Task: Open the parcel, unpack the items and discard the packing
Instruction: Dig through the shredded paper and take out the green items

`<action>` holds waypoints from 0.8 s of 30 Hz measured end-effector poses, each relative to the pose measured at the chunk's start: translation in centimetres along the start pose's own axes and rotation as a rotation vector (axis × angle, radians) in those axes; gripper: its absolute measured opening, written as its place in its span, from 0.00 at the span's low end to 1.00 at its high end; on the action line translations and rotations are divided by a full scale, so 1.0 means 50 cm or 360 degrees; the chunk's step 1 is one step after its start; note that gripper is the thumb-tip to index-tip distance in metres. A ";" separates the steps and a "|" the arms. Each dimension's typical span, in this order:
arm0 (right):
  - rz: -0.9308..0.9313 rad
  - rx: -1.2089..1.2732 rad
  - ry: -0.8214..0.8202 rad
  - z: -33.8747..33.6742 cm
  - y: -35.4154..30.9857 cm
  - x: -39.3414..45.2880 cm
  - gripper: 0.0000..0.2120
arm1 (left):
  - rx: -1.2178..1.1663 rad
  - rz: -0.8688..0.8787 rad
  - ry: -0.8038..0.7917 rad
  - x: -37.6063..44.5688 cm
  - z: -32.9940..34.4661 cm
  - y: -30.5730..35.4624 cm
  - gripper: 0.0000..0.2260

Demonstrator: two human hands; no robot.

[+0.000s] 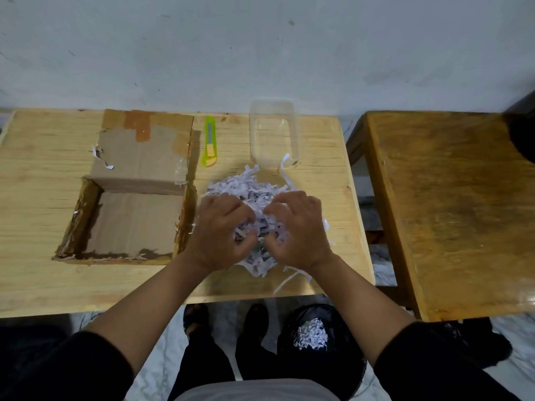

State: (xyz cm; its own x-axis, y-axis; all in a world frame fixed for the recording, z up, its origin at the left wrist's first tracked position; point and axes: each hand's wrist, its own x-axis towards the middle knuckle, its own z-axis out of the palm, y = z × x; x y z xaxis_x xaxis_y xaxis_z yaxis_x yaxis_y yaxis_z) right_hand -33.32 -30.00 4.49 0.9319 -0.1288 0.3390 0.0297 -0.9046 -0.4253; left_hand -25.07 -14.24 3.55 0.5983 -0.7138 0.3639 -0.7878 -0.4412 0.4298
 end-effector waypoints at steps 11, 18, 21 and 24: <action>0.0429 -0.0272 -0.0068 0.038 0.062 -0.013 0.12 | 0.0208 -0.0576 -0.0396 -0.026 0.046 -0.050 0.20; 0.0024 -0.0142 0.0022 0.036 0.032 -0.011 0.16 | -0.0006 -0.0188 -0.0149 -0.007 0.048 -0.028 0.14; -0.0052 -0.0114 -0.0182 0.054 0.035 -0.013 0.13 | -0.0021 -0.0152 -0.0343 0.000 0.069 -0.041 0.16; 0.0104 -0.0065 -0.0238 0.058 0.050 -0.005 0.13 | -0.0114 -0.0405 -0.0347 0.002 0.076 -0.053 0.16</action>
State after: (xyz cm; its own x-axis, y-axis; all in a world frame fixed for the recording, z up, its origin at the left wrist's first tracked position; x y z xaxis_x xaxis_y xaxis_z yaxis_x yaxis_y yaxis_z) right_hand -32.40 -31.04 0.90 0.9748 -0.1288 0.1820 -0.0447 -0.9125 -0.4067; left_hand -23.49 -15.21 -0.70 0.7231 -0.6885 0.0557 -0.6001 -0.5863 0.5442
